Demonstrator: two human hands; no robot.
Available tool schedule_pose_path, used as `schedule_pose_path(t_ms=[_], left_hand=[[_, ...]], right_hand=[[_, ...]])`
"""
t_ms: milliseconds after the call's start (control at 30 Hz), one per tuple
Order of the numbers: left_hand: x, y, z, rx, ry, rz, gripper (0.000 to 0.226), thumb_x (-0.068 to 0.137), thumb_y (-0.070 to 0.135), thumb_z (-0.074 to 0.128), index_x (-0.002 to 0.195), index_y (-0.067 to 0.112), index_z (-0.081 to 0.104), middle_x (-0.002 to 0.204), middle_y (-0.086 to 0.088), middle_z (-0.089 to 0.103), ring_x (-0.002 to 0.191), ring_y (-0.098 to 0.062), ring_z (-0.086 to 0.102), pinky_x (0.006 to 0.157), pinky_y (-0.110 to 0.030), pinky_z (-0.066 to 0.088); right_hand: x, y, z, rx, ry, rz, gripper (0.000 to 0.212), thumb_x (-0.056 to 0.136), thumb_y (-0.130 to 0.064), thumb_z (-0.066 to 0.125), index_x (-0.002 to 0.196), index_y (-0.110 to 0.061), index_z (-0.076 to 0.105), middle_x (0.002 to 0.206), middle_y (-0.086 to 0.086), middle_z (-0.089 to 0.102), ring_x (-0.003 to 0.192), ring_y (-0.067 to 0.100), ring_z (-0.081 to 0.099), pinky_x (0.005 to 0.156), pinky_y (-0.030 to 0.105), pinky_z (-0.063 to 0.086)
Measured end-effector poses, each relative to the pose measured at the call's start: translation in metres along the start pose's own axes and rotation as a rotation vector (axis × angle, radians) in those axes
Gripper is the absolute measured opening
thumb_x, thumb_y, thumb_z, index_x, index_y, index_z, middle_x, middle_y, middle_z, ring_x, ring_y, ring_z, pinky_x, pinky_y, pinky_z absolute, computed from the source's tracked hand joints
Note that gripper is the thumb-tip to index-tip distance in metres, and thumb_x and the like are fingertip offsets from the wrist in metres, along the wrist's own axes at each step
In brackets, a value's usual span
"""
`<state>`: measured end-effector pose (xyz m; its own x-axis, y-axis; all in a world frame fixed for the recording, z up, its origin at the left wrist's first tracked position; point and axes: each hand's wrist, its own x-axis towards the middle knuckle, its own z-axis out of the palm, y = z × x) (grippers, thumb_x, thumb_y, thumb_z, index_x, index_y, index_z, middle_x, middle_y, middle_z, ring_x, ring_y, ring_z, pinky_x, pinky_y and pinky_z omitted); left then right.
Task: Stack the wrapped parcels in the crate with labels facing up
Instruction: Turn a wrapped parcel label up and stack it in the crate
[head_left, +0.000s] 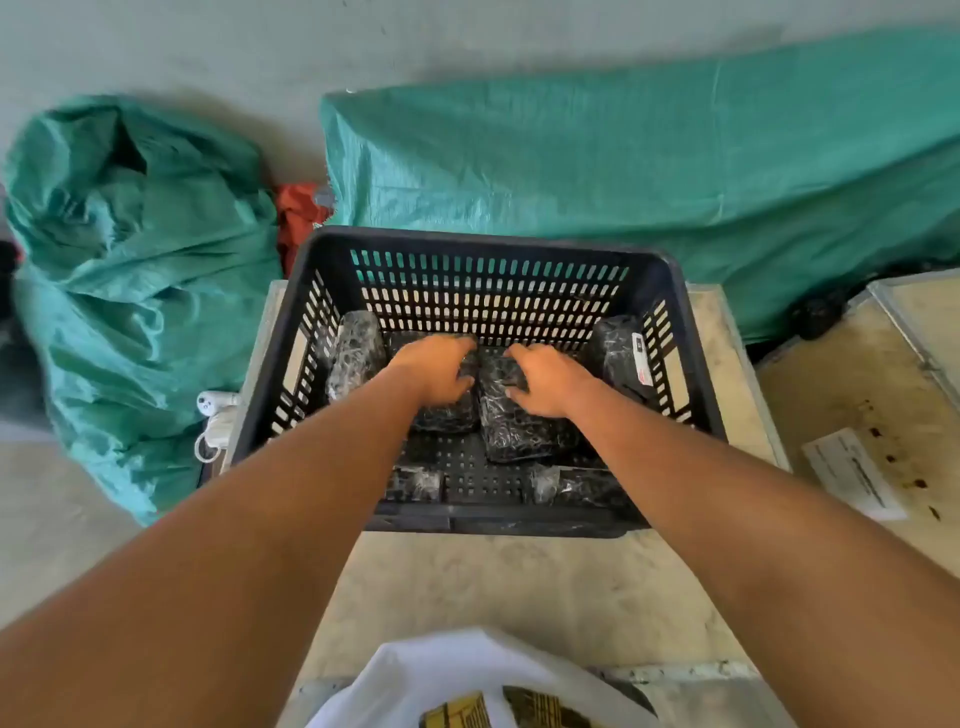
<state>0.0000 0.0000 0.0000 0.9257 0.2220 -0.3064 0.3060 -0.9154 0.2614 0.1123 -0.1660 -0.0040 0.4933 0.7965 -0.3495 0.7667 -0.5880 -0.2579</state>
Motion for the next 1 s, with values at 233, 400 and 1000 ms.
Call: schedule_pose_path(t_ms=[233,400,1000], left_hand=[[0.01,-0.028,0.04,0.148,-0.242,0.128,0.094,0.085,0.034,0.076,0.16,0.026,0.02,0.169,-0.012,0.005,0.155,-0.032,0.007,0.122,-0.053,0.024],[0.008,-0.047,0.067,0.122,-0.252,0.186,0.103,0.085,0.042,0.076,0.161,0.032,0.008,0.169,-0.007,-0.015,0.155,-0.029,-0.01,0.124,-0.054,0.012],[0.017,-0.028,0.088,-0.163,-0.065,0.29,0.108,0.075,0.053,0.081,0.159,0.027,0.019,0.167,0.007,0.014,0.154,-0.018,0.008,0.122,-0.054,0.003]], right_hand=[[-0.003,0.022,0.046,-0.137,-0.277,0.022,0.138,0.06,-0.064,0.087,0.164,-0.02,0.007,0.169,0.018,-0.006,0.155,0.041,-0.002,0.117,0.067,0.02],[0.001,0.031,0.063,-0.15,-0.259,0.061,0.148,0.051,-0.05,0.097,0.163,-0.035,0.002,0.168,0.01,-0.021,0.155,0.037,-0.014,0.117,0.071,0.015],[0.002,0.048,0.032,0.381,-0.03,-0.014,0.08,0.062,-0.022,0.092,0.136,-0.033,0.065,0.156,0.005,0.047,0.147,0.023,0.037,0.124,0.046,0.023]])
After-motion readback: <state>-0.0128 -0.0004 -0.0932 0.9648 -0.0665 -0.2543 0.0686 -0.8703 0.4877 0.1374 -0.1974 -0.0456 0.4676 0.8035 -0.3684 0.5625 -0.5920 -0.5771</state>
